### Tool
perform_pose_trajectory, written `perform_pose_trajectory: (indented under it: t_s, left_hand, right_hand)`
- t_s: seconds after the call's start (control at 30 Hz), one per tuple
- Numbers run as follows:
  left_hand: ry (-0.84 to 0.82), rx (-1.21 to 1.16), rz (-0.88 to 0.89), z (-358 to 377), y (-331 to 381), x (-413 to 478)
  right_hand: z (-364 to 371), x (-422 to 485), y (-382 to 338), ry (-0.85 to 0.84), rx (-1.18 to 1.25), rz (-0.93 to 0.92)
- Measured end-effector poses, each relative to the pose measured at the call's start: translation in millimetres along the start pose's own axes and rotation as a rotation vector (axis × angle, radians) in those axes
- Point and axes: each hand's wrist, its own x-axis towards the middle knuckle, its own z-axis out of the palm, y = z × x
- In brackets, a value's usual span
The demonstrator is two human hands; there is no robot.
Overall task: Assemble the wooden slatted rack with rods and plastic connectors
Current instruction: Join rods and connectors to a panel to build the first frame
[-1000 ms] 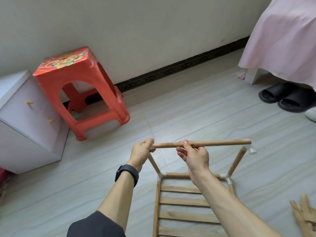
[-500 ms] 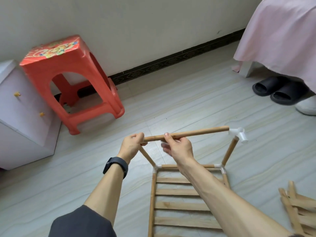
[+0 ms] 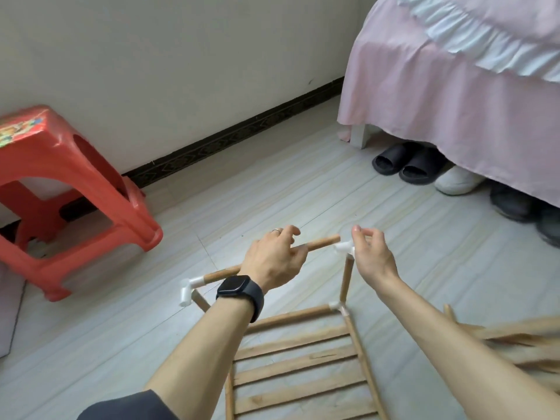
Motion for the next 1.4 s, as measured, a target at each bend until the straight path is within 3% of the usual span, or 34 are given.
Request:
perform_pose_trajectory:
  t_s: [0.07, 0.17, 0.5, 0.7, 1.17, 1.4]
  left_hand:
    - [-0.08, 0.022, 0.081, 12.2, 22.4, 20.1]
    - [-0.182, -0.018, 0.167, 34.2, 38.2, 36.5]
    - [0.06, 0.167, 0.293, 44.7, 18.5, 22.4]
    - [0.058, 0.347, 0.27, 55.7, 30.7, 25.7]
    - [-0.015, 0.368, 0.236, 56.1, 39.0, 33.0]
    - [-0.056, 0.396, 0.207, 48.2, 52.7, 28.9]
  right_hand:
    - [6.4, 5.2, 9.7, -0.104, -0.041, -0.025]
    - [12.0, 2.8, 18.7, -0.063, -0.007, -0.116]
    - [15.8, 13.4, 22.2, -0.037, 0.138, -0.132]
    - [15.1, 16.6, 25.3, -0.052, 0.117, -0.167]
    - [8.8, 36.1, 23.4, -0.393, -0.122, -0.187]
    - [4.1, 30.5, 13.8, -0.401, -0.183, -0.163]
